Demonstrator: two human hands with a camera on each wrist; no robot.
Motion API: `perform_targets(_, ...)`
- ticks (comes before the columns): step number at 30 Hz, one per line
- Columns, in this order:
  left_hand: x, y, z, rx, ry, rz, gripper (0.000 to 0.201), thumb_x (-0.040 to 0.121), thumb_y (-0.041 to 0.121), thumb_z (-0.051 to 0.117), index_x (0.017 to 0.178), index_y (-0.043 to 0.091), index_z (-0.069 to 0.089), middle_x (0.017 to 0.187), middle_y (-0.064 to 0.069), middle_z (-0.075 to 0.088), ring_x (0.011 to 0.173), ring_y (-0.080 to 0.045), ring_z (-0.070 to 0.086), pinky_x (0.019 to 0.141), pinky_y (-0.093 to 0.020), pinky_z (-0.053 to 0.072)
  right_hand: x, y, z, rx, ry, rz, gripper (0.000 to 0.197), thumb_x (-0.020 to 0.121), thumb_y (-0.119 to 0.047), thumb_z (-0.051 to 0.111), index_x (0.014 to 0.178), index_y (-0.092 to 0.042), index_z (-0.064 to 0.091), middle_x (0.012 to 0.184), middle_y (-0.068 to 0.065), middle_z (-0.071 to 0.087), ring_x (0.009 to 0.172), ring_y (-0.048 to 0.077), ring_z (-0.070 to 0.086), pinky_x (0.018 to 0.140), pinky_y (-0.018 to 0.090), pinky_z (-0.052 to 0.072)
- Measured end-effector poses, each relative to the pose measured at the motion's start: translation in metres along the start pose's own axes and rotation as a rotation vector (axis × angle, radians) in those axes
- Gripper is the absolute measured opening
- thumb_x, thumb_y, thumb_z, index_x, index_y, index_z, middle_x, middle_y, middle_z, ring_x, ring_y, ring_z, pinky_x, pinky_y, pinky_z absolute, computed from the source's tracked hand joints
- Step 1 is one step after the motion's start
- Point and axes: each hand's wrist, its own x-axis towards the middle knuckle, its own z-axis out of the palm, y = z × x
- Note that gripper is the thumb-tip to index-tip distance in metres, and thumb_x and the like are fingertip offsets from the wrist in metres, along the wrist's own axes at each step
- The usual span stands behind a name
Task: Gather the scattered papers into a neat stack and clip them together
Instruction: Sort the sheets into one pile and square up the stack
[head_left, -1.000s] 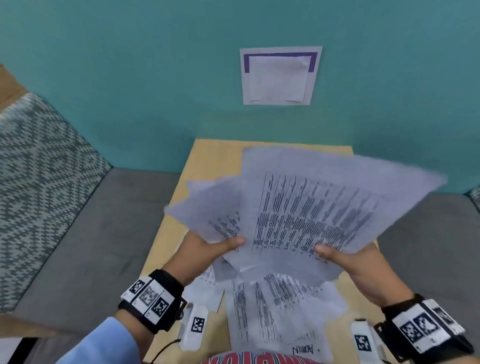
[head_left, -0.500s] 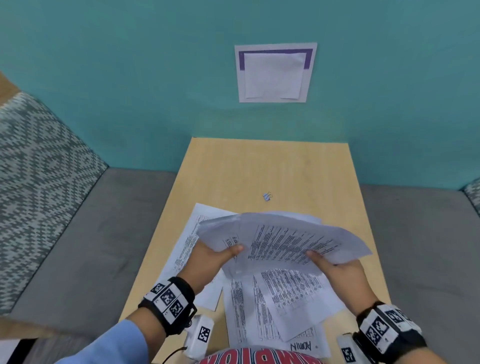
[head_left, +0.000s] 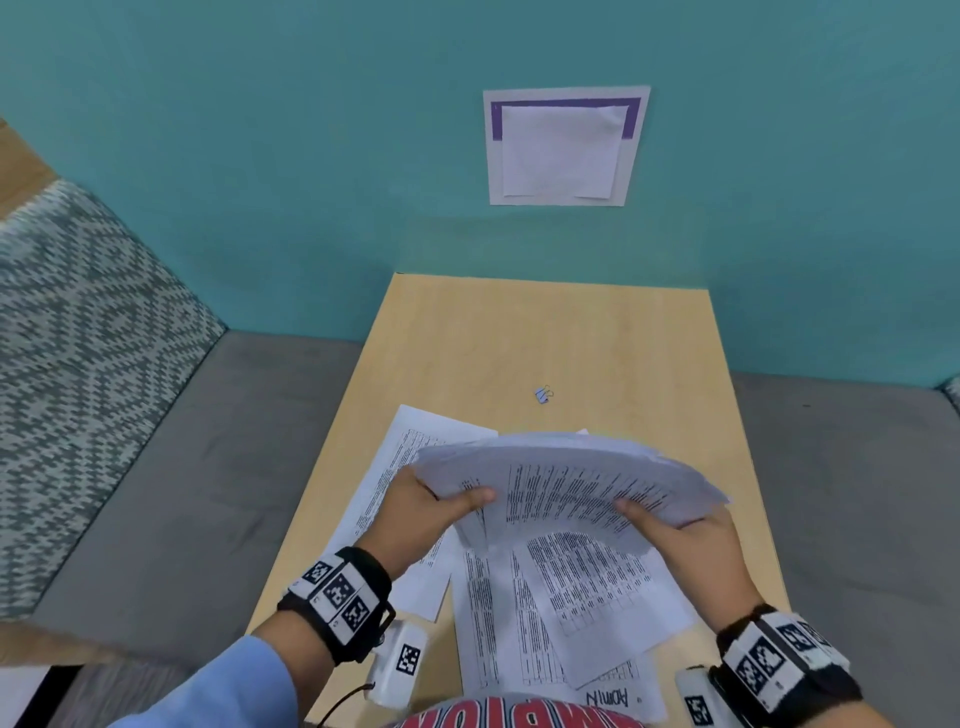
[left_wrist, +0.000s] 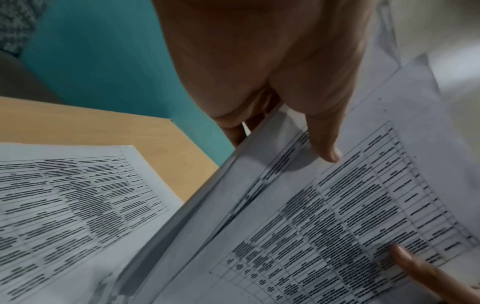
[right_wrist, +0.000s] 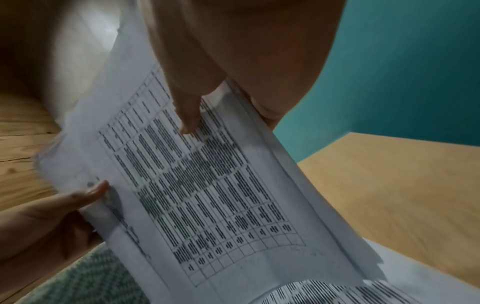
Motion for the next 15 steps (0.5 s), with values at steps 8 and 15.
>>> perform_targets(8, 0.003, -0.009, 0.004, 0.095, -0.006, -0.002, 0.014, 0.084, 0.008, 0.090, 0.096, 0.010, 0.084, 0.090, 0.003, 0.085, 0.081, -0.008, 0.078, 0.078, -0.023, 0.058, 0.005, 0.012, 0.004, -0.028, 0.043, 0.037, 0.014, 0.085, -0.003, 0.082, 0.090, -0.016, 0.080, 0.085, -0.003, 0.083, 0.091, 0.023, 0.077, 0.069, 0.022, 0.060)
perform_targets(15, 0.003, -0.005, 0.003, 0.092, -0.067, -0.057, 0.042, 0.078, 0.009, 0.095, 0.118, 0.013, 0.079, 0.111, -0.003, 0.084, 0.103, -0.017, 0.080, 0.089, -0.032, 0.064, 0.003, 0.009, 0.005, 0.017, 0.009, 0.040, 0.024, 0.081, 0.000, 0.085, 0.100, -0.014, 0.080, 0.098, 0.006, 0.083, 0.093, 0.021, 0.079, 0.086, 0.037, 0.060)
